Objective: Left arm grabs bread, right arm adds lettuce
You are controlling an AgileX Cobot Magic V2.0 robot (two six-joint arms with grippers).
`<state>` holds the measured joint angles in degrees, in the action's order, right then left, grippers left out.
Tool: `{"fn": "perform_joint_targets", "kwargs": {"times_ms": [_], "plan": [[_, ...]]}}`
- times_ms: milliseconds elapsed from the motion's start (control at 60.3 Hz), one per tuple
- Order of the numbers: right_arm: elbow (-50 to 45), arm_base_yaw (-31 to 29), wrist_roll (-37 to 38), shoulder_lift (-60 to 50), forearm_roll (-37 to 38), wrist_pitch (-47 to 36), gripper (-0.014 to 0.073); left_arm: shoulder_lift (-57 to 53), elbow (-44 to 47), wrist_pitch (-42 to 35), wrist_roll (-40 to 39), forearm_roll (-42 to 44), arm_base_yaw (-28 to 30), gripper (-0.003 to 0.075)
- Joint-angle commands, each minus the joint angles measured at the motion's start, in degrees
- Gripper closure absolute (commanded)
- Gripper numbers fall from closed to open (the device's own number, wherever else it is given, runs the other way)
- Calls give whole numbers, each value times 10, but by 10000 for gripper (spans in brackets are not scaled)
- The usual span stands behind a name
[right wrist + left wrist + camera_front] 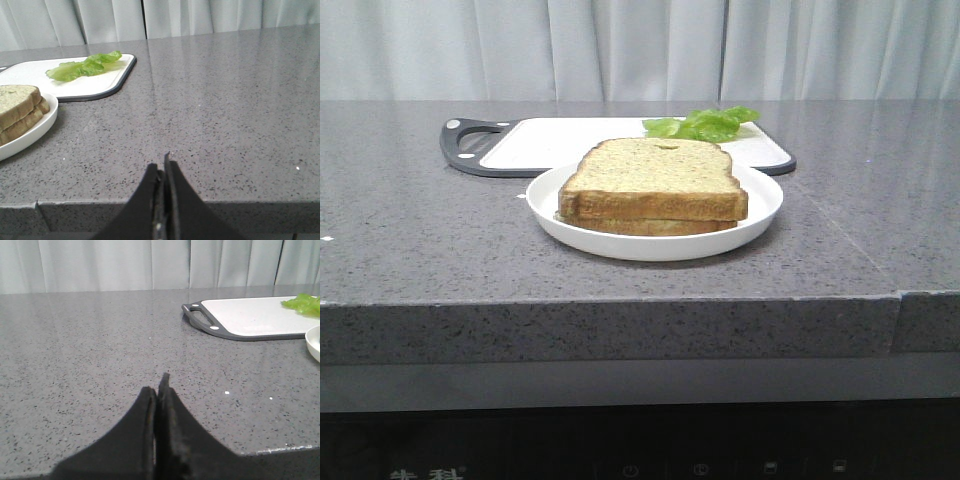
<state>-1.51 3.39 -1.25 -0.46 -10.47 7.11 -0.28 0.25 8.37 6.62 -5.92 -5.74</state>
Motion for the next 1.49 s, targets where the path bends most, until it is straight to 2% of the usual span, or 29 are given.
{"fn": "perform_joint_targets", "kwargs": {"times_ms": [0,1476], "plan": [[1,-3,-1,-13,7,-43,655,-10,3,-50,-4,-5,1,741],[3,-3,-1,-13,7,-46,655,-10,2,-63,-4,-5,1,741]]}}
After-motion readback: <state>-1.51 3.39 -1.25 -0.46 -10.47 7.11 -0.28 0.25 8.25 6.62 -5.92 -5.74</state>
